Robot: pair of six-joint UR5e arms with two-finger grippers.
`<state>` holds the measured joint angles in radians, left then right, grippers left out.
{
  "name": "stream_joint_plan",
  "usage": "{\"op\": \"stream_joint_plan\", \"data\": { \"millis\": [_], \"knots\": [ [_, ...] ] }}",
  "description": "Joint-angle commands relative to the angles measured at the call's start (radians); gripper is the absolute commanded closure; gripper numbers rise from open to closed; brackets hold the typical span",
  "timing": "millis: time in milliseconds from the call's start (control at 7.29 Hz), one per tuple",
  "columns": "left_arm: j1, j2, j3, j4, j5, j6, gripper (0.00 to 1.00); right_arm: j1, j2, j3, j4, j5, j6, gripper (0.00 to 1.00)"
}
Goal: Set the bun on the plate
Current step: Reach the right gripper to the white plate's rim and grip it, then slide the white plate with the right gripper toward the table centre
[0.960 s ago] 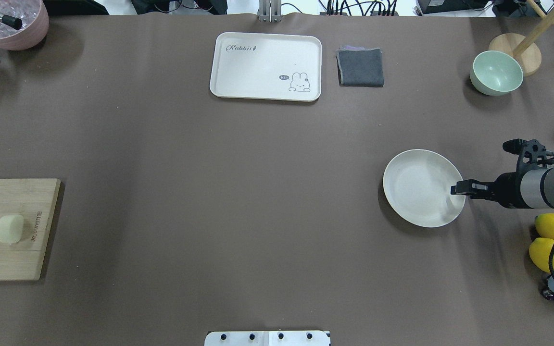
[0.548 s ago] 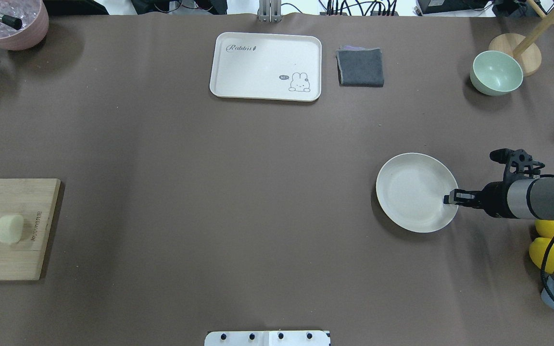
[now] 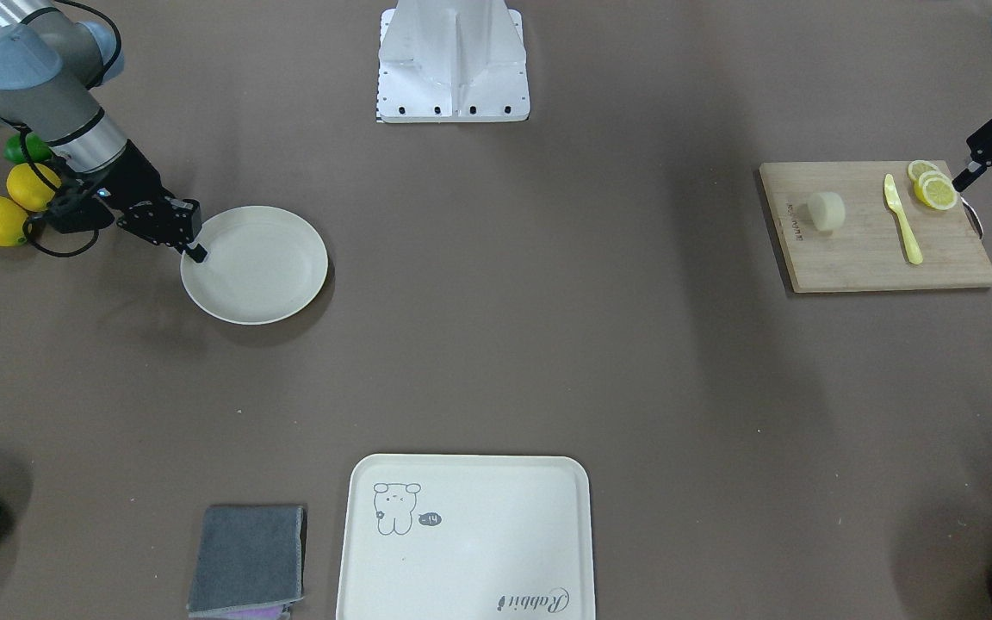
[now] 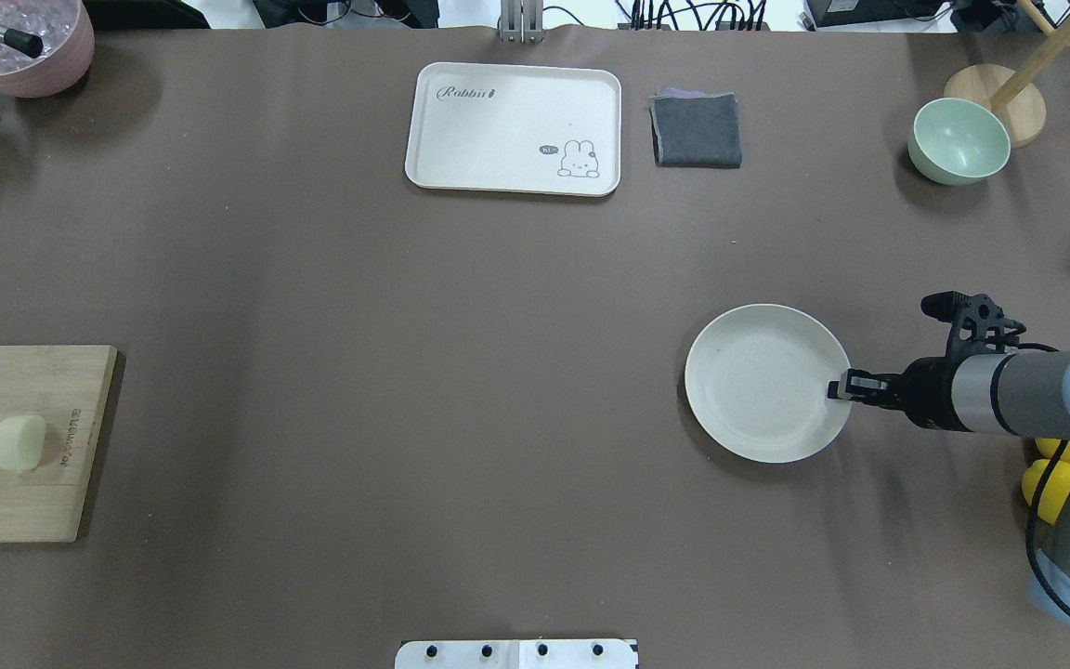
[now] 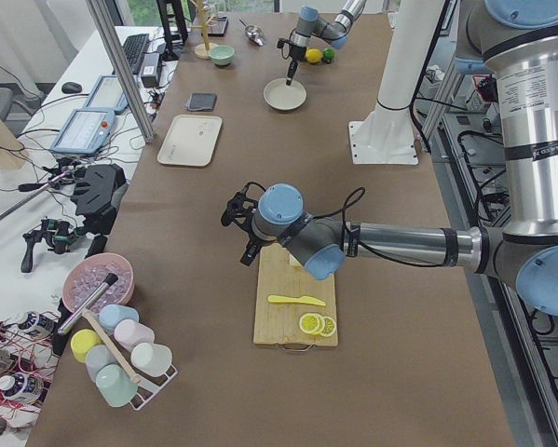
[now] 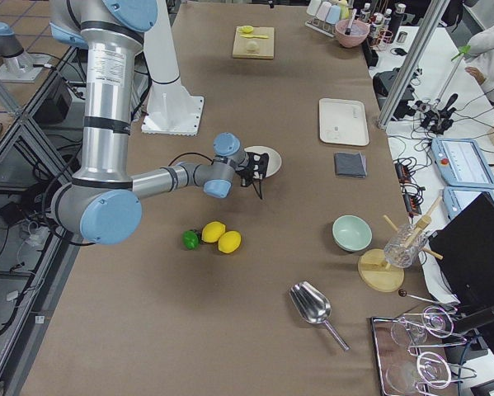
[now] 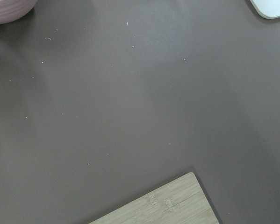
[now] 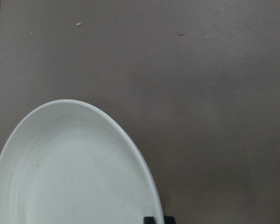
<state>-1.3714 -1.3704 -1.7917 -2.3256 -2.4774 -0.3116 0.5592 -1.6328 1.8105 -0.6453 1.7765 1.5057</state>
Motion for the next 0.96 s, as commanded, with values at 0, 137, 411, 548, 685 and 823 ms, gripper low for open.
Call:
{"op": "stream_joint_plan", "data": {
  "millis": [0, 137, 411, 548, 685, 823],
  "knots": [
    [0.0, 0.001, 0.003, -0.001, 0.0, -0.001, 0.02, -0.086, 0.219, 0.065, -0.304, -0.105, 0.176, 1.0],
    [0.002, 0.001, 0.002, -0.001, 0.0, -0.004, 0.02, -0.137, 0.346, 0.061, -0.449, -0.167, 0.256, 1.0],
    [0.002, 0.001, 0.003, 0.0, -0.002, -0.007, 0.02, -0.259, 0.503, 0.052, -0.609, -0.305, 0.371, 1.0],
    [0.002, -0.001, 0.006, 0.0, -0.002, -0.007, 0.02, -0.309, 0.552, 0.034, -0.641, -0.362, 0.392, 1.0],
    [0.002, -0.001, 0.006, 0.0, -0.002, -0.014, 0.02, -0.323, 0.6, -0.009, -0.66, -0.374, 0.398, 1.0],
    [0.002, 0.001, 0.006, 0.0, -0.003, -0.014, 0.02, -0.323, 0.631, -0.048, -0.659, -0.377, 0.398, 1.0]
  ]
}}
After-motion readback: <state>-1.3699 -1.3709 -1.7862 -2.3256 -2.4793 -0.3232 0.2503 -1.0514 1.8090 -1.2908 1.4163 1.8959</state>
